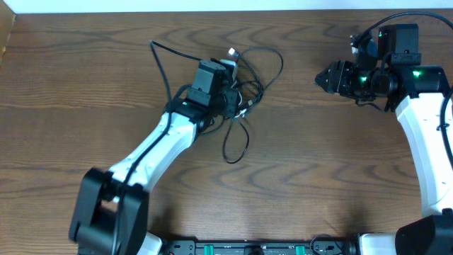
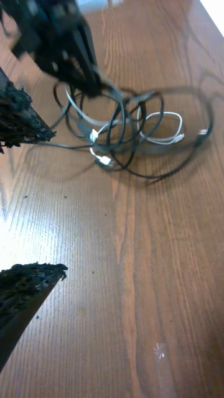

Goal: Untangle cables

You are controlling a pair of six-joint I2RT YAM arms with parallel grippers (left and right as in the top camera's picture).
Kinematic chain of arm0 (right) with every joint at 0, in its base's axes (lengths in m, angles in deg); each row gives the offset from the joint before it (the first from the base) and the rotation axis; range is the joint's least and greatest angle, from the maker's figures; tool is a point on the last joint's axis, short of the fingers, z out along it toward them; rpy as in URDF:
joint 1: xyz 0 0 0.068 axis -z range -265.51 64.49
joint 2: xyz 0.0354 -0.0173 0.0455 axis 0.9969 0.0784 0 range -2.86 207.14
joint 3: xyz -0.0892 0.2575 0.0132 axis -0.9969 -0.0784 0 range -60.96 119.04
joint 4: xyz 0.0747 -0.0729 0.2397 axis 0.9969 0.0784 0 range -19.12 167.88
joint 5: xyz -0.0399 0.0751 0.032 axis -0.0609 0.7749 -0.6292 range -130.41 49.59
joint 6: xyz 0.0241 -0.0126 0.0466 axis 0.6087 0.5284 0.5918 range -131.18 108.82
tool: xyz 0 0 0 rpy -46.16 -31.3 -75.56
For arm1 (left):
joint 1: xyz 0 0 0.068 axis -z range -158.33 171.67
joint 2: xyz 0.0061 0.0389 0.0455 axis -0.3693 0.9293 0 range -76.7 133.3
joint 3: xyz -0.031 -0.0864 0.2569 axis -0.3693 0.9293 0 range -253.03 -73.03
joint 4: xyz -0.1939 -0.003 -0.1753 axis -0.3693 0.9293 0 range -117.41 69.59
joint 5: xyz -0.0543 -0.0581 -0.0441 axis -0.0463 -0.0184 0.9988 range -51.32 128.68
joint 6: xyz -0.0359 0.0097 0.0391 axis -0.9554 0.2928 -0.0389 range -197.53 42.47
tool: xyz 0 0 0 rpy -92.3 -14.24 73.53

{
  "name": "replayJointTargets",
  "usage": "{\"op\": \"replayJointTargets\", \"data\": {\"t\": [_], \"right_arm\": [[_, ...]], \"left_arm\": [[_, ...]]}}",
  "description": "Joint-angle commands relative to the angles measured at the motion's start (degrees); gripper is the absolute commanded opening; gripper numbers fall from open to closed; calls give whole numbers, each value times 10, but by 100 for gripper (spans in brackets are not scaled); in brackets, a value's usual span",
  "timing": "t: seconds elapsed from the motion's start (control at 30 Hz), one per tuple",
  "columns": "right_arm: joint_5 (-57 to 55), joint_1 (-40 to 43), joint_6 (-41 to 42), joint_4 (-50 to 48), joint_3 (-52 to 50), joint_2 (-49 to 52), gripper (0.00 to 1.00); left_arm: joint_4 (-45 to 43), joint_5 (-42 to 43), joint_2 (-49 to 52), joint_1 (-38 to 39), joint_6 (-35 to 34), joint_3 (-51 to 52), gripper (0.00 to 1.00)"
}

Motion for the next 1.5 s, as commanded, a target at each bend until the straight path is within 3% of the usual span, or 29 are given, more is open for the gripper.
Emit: {"op": "replayJointTargets", "data": {"t": [0.0,0.5,1.0,1.47], "right_arm": [[0,2,-7,-2,-4,-1,59],[1,-10,-7,-5,-4,-1,58],[11,-93,-9,-30,-4,-1,61],[11,-184,126,-114,-4,18,56]], "left_arm": [[-1,-3,-49,2,-10,-11,8],[1,28,-84,2,-52,-11,8],[-1,28,-133,2,-235,-11,8],[-9,58,-161,2,-285,-11,8]]}}
